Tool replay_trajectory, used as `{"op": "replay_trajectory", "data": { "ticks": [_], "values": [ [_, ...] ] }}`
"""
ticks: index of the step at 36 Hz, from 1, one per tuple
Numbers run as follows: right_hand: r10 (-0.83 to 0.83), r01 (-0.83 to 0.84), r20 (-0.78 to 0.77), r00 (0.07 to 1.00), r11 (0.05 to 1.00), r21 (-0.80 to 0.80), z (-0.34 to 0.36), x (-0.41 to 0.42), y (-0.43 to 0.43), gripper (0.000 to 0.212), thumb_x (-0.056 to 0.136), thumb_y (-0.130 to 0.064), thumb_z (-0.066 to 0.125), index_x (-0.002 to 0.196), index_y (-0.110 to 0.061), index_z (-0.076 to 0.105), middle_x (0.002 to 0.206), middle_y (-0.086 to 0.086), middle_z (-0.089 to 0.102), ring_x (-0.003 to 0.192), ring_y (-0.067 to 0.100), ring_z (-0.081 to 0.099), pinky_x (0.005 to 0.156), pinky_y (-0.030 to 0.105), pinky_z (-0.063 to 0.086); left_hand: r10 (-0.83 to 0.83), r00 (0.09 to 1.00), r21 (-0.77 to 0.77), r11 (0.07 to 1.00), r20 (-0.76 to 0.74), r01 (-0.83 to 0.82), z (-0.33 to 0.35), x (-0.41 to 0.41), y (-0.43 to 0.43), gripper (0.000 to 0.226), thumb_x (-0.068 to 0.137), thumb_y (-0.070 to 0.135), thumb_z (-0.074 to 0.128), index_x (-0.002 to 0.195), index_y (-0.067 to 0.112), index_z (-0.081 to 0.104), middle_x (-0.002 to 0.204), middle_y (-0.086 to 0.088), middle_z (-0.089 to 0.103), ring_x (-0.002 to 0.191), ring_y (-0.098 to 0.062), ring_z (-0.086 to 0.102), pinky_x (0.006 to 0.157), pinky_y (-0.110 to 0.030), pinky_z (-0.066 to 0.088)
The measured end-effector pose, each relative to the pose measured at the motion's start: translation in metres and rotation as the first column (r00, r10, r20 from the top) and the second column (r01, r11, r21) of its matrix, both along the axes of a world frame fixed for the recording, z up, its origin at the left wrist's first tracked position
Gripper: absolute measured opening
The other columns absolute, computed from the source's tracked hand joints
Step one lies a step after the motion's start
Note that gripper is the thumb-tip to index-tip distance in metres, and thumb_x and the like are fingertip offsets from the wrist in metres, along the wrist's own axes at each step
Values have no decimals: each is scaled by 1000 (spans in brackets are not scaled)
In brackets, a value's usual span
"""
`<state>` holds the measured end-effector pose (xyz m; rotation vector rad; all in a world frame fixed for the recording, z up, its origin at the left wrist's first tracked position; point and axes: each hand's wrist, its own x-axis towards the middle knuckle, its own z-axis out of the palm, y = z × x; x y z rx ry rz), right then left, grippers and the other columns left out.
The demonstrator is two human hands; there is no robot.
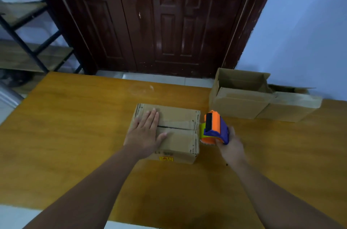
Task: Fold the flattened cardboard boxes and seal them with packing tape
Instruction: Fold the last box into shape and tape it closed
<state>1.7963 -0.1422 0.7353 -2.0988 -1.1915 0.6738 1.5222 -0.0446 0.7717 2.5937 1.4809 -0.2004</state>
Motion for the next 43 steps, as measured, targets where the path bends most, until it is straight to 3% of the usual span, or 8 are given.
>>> {"op": "replay_trajectory", "data": {
  "ticks": [6, 10, 13, 20, 25, 32, 37, 43],
  "values": [
    [46, -42, 141, 989, 999, -32, 4, 4, -3, 59, 81, -24, 72, 133, -14, 44, 111, 2, 45, 102, 27, 55, 75, 31, 42, -117, 986, -126, 983, 118, 131, 7, 59, -29, 121, 55, 86, -25, 148, 9, -17, 155, -6, -26, 143, -17, -24, 111, -30, -18],
    [118, -107, 200, 973, 992, -66, 6, 12, -6, 98, 74, -52, 72, 150, -19, 20, 128, 6, 38, 119, 24, 42, 92, 36, 42, -219, 976, -80, 972, 24, 220, 3, 76, -32, 116, 62, 89, -2, 140, 7, -26, 153, -12, -29, 141, -20, -28, 113, -33, -16],
    [194, -211, 285, 939, 977, 32, 15, 12, -9, 110, 69, -67, 68, 151, -29, 6, 125, 4, 34, 114, 17, 37, 91, 31, 37, -275, 961, -71, 960, -44, 271, 0, 72, -28, 119, 63, 92, 17, 135, 15, -36, 147, -12, -39, 137, -24, -34, 113, -36, -17],
    [329, -395, 393, 859, 913, 99, 28, 3, 5, 98, 77, -44, 74, 151, -27, 12, 135, 4, 41, 124, 17, 35, 102, 32, 33, -245, 967, -14, 969, -71, 245, -5, 73, -31, 111, 74, 86, 29, 130, 21, -42, 144, -12, -41, 137, -27, -34, 115, -39, -14],
    [281, -297, 165, 945, 951, 82, 26, 12, 11, 63, 82, -28, 73, 135, -20, 40, 124, -2, 50, 111, 14, 52, 87, 20, 39, -241, 970, 0, 970, -33, 242, -7, 72, -33, 112, 72, 87, 30, 134, 23, -38, 146, 3, -38, 137, -19, -34, 114, -39, -14],
    [176, -166, -133, 975, 983, 82, 27, 23, 2, 61, 80, -22, 77, 107, -57, 35, 95, -25, 56, 83, 5, 60, 65, 20, 48, -260, 965, 1, 966, -19, 260, -9, 70, -30, 116, 72, 84, 39, 127, 32, -49, 143, 10, -43, 135, -15, -34, 115, -43, -12],
    [233, -233, -5, 972, 972, 46, 28, 24, 6, 47, 82, -12, 68, 118, -29, 44, 100, -10, 54, 87, 13, 58, 63, 21, 41, -260, 965, 8, 965, -27, 261, -10, 70, -29, 115, 75, 82, 40, 128, 29, -47, 144, 8, -42, 136, -16, -33, 113, -42, -13],
    [310, -316, 240, 920, 949, -14, 34, 31, 12, 41, 87, -19, 63, 122, -22, 42, 103, -8, 49, 85, 10, 54, 65, 25, 47, -255, 965, 13, 966, -51, 256, -9, 70, -29, 112, 78, 77, 42, 132, 27, -42, 147, 5, -37, 134, -16, -34, 114, -43, -13]
  ]
}}
